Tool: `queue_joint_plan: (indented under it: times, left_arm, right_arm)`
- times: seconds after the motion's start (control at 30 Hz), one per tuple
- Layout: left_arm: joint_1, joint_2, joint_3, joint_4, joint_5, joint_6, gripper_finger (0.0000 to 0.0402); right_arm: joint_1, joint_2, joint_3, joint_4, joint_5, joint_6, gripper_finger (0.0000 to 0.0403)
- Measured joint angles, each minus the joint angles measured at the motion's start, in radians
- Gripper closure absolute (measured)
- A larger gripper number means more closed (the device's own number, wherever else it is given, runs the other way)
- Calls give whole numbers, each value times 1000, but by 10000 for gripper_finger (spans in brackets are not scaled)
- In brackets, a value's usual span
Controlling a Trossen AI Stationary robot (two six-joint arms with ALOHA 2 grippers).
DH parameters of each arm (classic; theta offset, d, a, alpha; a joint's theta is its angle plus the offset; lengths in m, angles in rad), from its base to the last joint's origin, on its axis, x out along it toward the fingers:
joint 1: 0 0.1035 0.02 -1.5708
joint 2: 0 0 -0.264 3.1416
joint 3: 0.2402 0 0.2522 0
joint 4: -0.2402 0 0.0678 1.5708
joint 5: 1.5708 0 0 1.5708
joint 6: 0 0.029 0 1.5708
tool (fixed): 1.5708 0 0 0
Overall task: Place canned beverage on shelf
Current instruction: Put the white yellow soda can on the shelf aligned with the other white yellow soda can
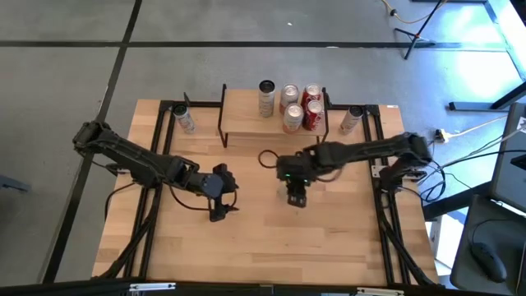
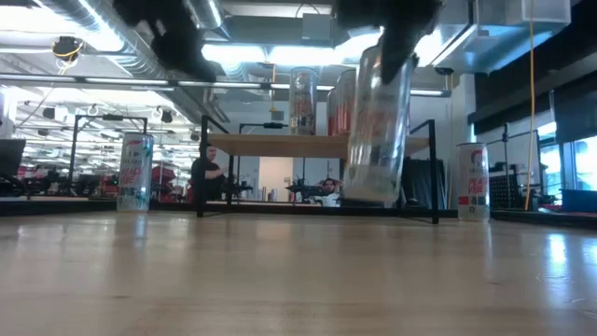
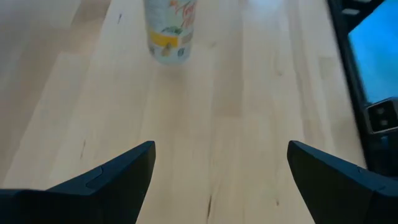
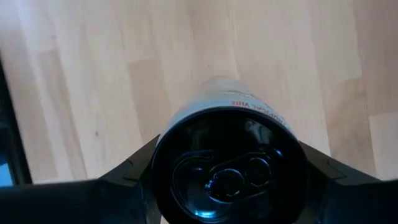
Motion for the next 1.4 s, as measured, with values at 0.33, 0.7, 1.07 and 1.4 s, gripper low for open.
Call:
queue_joint_plan:
  times: [0.33,0.7,1.07,1.4]
  left_arm:
    - [-3,-11,-69,25,-24,-62,49]
    - [-7,-10,-69,42,-68,-31,49]
    - [-7,-10,-70,64,-111,8,49]
    - [98,-2,-70,284,-76,128,49]
  right_arm:
    - [-61,166,136,-43,-30,-95,177]
    - [-59,177,139,-20,-34,-104,114]
    - [-58,170,154,-22,-50,-125,91]
    - [-31,-15,262,-172,-34,-88,98]
